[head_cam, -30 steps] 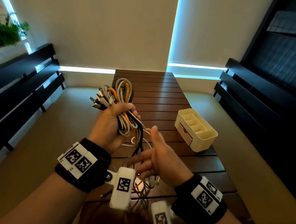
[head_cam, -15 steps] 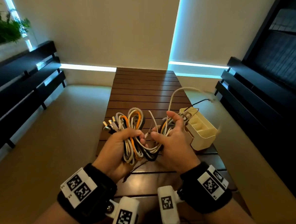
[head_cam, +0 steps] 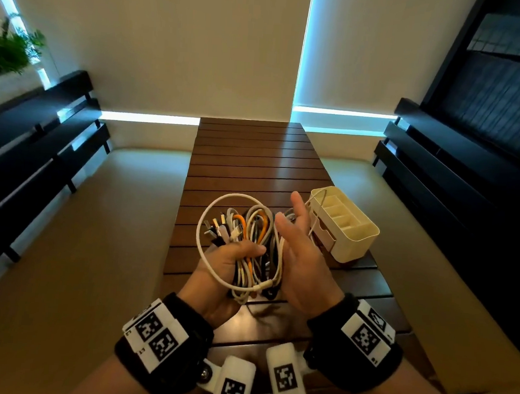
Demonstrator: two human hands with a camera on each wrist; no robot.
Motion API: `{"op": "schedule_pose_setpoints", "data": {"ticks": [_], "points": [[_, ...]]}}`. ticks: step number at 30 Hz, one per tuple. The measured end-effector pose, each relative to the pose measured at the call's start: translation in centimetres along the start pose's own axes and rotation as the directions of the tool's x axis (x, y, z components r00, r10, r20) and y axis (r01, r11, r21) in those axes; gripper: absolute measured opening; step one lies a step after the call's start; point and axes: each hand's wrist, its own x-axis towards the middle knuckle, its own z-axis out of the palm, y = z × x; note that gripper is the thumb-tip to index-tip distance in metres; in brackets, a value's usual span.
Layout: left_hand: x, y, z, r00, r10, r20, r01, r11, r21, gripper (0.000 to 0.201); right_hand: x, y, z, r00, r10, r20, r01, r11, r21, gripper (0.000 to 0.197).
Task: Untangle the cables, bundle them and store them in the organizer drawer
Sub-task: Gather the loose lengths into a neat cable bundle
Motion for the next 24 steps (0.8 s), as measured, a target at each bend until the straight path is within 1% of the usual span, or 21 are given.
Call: {"op": "schedule_pose_setpoints", "data": {"ticks": [2, 4, 6, 8, 9, 11, 14, 16, 19, 20, 21, 22, 23, 24], "points": [[-0.1, -0.2, 0.2, 1.0, -0.005, 0.026, 0.004, 1.0, 0.001, 0.043, -0.1, 0.5, 0.2, 1.0, 0.015, 0.007, -0.014, 0.992, -0.128, 0.072], [-0.4, -0.4, 0.3, 0.998, -0.005, 0.064, 0.003, 1.0, 0.024, 0.038, -0.2, 0.7, 0.3, 0.999, -0.004, 0.041, 0.013, 0.977, -0.213, 0.079], [-0.3, -0.5, 0.2, 0.996, 0.011, 0.09, -0.017, 0.998, 0.066, 0.034, -0.2, 0.9, 0.3, 0.998, -0.005, 0.062, 0.019, 0.971, -0.239, 0.088], [-0.2, -0.3, -0.1, 0.995, 0.025, 0.099, -0.037, 0.992, 0.118, 0.032, -0.1, 0.9, 0.3, 0.997, 0.017, 0.079, 0.002, 0.971, -0.238, 0.082], [-0.2, -0.1, -0.2, 0.994, 0.02, 0.106, -0.036, 0.988, 0.151, 0.035, 0.1, 1.0, 0.2, 0.995, 0.036, 0.091, -0.012, 0.968, -0.249, 0.079], [-0.2, 0.5, -0.4, 0.991, 0.012, 0.132, -0.041, 0.975, 0.218, 0.039, 0.4, 0.9, -0.1, 0.99, 0.083, 0.114, -0.048, 0.959, -0.28, 0.09], [0.1, 1.1, -0.6, 0.978, 0.037, 0.205, -0.113, 0.92, 0.376, 0.026, 0.8, 0.8, -1.1, 0.968, 0.176, 0.179, -0.104, 0.931, -0.35, 0.109], [0.3, 1.1, -0.6, 0.969, 0.078, 0.235, -0.181, 0.87, 0.459, 0.024, 0.9, 0.8, -1.4, 0.951, 0.238, 0.195, -0.144, 0.904, -0.403, 0.114], [0.8, 0.7, -0.6, 0.972, 0.126, 0.198, -0.21, 0.842, 0.497, 0.016, 1.1, 0.5, -1.2, 0.94, 0.273, 0.203, -0.15, 0.868, -0.473, 0.102], [1.0, 0.7, -0.7, 0.975, 0.135, 0.177, -0.207, 0.845, 0.493, 0.016, 1.2, 0.3, -1.2, 0.94, 0.277, 0.201, -0.143, 0.852, -0.504, 0.102], [1.2, 0.7, -0.7, 0.977, 0.145, 0.158, -0.204, 0.855, 0.477, 0.019, 1.1, -0.1, -1.1, 0.942, 0.274, 0.191, -0.125, 0.819, -0.56, 0.103], [1.5, 0.8, -0.9, 0.981, 0.148, 0.128, -0.191, 0.869, 0.457, 0.027, 0.9, -0.5, -1.1, 0.953, 0.258, 0.157, -0.104, 0.769, -0.631, 0.101], [1.6, 1.0, -1.0, 0.985, 0.146, 0.093, -0.173, 0.879, 0.444, 0.032, 0.9, -0.7, -1.3, 0.972, 0.21, 0.11, -0.077, 0.72, -0.69, 0.094], [1.9, 1.2, -1.2, 0.988, 0.14, 0.064, -0.154, 0.887, 0.436, 0.033, 0.8, -1.0, -1.5, 0.99, 0.132, 0.049, -0.055, 0.685, -0.727, 0.085]]}}
